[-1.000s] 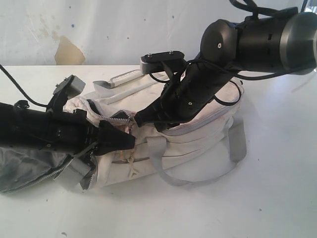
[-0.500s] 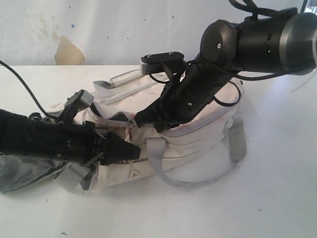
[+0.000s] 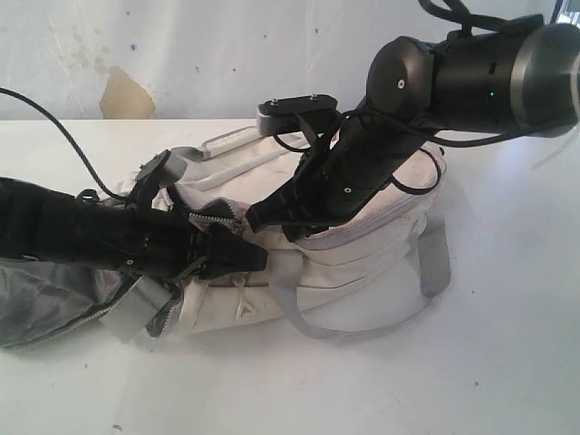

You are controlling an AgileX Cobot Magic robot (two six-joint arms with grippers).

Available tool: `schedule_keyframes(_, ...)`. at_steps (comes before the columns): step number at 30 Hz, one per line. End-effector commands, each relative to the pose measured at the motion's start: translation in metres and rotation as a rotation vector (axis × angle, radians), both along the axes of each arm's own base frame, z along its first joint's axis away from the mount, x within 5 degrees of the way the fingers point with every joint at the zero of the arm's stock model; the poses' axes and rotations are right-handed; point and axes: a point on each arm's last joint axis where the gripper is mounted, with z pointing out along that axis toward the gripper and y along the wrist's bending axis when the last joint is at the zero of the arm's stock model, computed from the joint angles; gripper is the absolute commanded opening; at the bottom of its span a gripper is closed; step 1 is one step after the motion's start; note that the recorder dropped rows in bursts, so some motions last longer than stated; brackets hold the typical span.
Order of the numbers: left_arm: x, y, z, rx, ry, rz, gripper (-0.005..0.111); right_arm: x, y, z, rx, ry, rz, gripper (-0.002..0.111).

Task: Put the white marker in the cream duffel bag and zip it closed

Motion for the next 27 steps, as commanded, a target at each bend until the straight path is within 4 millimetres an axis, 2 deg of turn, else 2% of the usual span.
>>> schedule_keyframes(1,0.003,-0.004,0.000,-0.026,0.009,-0.005,0.037,0.003,-0.002,0.006,0.024,-0.012,-0.018,0.000)
schedule_keyframes(5,-0.001,-0.007,0.004,-0.089,0.021,-0.052,0.004,0.003,-0.002,0.005,0.016,-0.009,-0.014,0.000)
schedule_keyframes(6,-0.001,-0.007,0.006,-0.105,0.023,-0.062,0.000,0.003,-0.003,0.005,0.014,-0.010,-0.013,0.000)
schedule_keyframes(9,-0.006,-0.009,0.012,-0.157,0.044,-0.100,0.000,0.002,-0.005,0.004,-0.015,-0.009,0.003,0.000)
schedule_keyframes(14,-0.027,-0.006,0.022,-0.104,0.161,-0.252,0.000,0.002,-0.008,0.002,-0.070,-0.011,0.029,0.000)
schedule_keyframes(16,-0.029,-0.001,0.035,-0.160,0.199,-0.256,0.000,0.001,-0.009,0.002,-0.083,-0.012,0.036,0.000)
schedule_keyframes(18,-0.025,0.011,0.044,-0.222,0.249,-0.220,0.000,0.002,-0.010,0.001,-0.097,-0.016,0.042,0.000)
schedule_keyframes(22,-0.007,0.040,0.046,-0.273,0.296,-0.076,0.000,0.000,-0.012,0.000,-0.120,-0.009,0.071,0.000)
schedule_keyframes(27,0.003,0.055,0.053,-0.351,0.356,0.048,0.000,-0.001,-0.015,-0.002,-0.172,-0.008,0.100,0.000)
